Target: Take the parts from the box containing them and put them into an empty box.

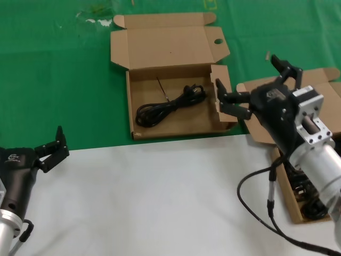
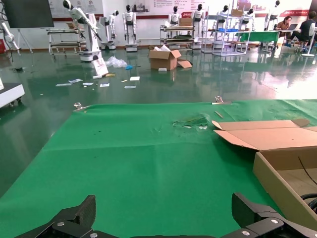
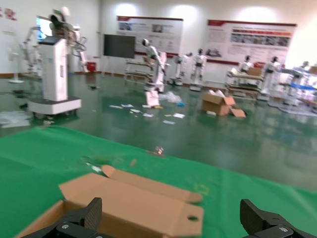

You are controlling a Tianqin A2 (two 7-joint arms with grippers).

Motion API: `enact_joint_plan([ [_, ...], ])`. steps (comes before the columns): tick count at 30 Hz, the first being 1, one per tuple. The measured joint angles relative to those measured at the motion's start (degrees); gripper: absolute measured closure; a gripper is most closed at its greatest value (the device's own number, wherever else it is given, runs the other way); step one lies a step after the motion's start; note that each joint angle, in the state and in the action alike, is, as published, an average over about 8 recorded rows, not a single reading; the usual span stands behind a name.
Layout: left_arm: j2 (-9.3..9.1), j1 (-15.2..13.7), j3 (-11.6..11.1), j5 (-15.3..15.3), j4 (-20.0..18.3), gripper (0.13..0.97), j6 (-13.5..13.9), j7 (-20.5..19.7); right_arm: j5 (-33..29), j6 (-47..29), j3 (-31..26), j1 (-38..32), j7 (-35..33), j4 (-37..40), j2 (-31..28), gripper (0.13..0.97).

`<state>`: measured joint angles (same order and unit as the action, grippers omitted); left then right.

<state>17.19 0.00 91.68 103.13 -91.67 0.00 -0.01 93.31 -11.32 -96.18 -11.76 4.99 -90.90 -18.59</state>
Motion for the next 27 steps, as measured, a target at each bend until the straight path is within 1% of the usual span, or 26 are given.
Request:
enact_joint_plan([
  [3,0.0,0.0,0.0,0.0,0.0,0.132,0.0,0.0,1.4,1.61,0.63,1.65,-0.71,-0.11,0.2,0.129],
  [17,0.0,0.0,0.0,0.0,0.0,0.132,0.0,0.03,7.7,8.88,3.54,9.22,-3.92,-0.61,1.1,0.129],
  [27,0.0,0.0,0.0,0.01,0.0,0.132,0.0,0.01,8.64,9.97,3.97,10.35,-4.4,-0.69,1.23,0.129],
])
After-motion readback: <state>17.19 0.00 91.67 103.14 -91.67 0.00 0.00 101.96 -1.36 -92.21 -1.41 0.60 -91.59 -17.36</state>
